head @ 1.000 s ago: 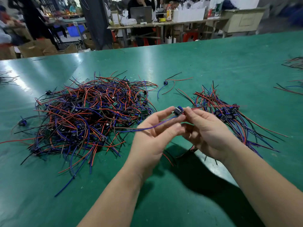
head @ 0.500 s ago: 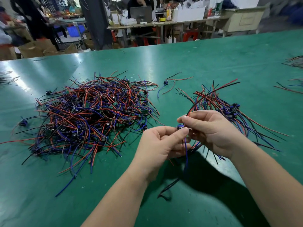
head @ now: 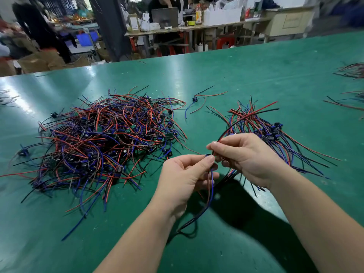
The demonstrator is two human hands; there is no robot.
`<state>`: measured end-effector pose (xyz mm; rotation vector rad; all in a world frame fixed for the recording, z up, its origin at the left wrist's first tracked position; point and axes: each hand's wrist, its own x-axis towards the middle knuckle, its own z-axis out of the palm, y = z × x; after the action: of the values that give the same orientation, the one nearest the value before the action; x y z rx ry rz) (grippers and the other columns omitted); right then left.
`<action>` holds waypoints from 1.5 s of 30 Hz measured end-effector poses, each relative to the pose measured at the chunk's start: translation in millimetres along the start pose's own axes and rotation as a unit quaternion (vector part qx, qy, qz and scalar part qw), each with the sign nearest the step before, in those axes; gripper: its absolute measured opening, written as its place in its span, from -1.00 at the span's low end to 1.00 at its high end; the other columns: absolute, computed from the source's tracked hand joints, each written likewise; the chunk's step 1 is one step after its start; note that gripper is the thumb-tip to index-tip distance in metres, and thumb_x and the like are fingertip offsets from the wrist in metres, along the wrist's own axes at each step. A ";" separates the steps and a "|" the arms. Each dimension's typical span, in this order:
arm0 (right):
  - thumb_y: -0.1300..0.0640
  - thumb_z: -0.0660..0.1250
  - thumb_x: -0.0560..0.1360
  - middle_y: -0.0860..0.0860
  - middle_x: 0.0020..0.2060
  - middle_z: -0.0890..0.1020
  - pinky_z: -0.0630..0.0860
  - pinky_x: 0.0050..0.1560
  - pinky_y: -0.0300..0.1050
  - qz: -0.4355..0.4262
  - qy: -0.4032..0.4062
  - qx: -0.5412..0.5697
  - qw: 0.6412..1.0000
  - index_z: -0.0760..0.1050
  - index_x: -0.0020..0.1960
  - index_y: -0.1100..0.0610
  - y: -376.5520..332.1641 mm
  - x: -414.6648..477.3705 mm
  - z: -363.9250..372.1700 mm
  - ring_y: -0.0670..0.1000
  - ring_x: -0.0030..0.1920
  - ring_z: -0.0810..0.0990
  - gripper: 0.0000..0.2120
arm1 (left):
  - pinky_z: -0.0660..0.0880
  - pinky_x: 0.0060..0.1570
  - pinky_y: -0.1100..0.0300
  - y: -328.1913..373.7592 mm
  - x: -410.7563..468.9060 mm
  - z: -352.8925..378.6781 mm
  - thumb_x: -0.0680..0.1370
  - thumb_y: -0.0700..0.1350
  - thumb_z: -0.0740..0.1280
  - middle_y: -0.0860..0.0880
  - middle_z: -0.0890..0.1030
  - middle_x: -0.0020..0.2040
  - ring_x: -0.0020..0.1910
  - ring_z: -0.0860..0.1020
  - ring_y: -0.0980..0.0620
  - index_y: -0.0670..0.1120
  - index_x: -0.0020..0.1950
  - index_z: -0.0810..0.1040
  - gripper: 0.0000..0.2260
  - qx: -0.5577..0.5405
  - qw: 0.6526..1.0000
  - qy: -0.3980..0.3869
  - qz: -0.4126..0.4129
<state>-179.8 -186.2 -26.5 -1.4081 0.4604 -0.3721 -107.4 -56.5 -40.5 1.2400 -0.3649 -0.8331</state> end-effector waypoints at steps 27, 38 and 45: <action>0.39 0.18 0.49 0.06 -0.07 0.47 0.52 -0.19 -0.22 -0.127 0.374 0.114 0.911 0.23 0.32 0.03 -21.0 6.6 -42.2 0.02 -0.08 0.53 -0.53 | 0.54 -0.45 0.31 13.5 -2.5 -7.0 0.23 -0.09 0.46 -0.11 0.69 -0.26 -0.39 0.64 0.07 -0.15 -0.18 0.58 -0.77 -0.024 0.998 -0.022 -0.057; 0.21 0.49 0.38 -0.07 -0.23 0.65 0.52 -0.16 -0.20 -0.229 0.033 -0.329 0.916 0.63 -0.07 -0.01 6.4 -6.1 4.8 -0.01 -0.25 0.61 -0.82 | 0.58 -0.38 0.21 7.3 1.2 -7.5 0.49 0.11 0.27 -0.05 0.70 -0.15 -0.32 0.66 -0.02 -0.12 0.00 0.62 -0.67 -0.020 0.997 -0.040 -0.063; 0.29 0.48 0.37 -0.02 -0.35 0.68 0.56 -0.36 -0.22 -0.228 0.178 -0.151 0.945 0.62 -0.19 0.05 -12.9 3.5 -34.7 -0.06 -0.40 0.63 -0.85 | 0.59 -0.35 0.18 13.7 -5.8 -4.7 0.33 0.25 0.23 -0.09 0.68 0.04 -0.24 0.68 -0.07 -0.09 0.17 0.56 -0.43 0.000 0.979 -0.162 -0.125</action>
<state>-194.5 -219.2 -17.4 -1.7556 0.4943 -0.9772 -103.2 -47.9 -28.1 1.1636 -0.4760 -1.2590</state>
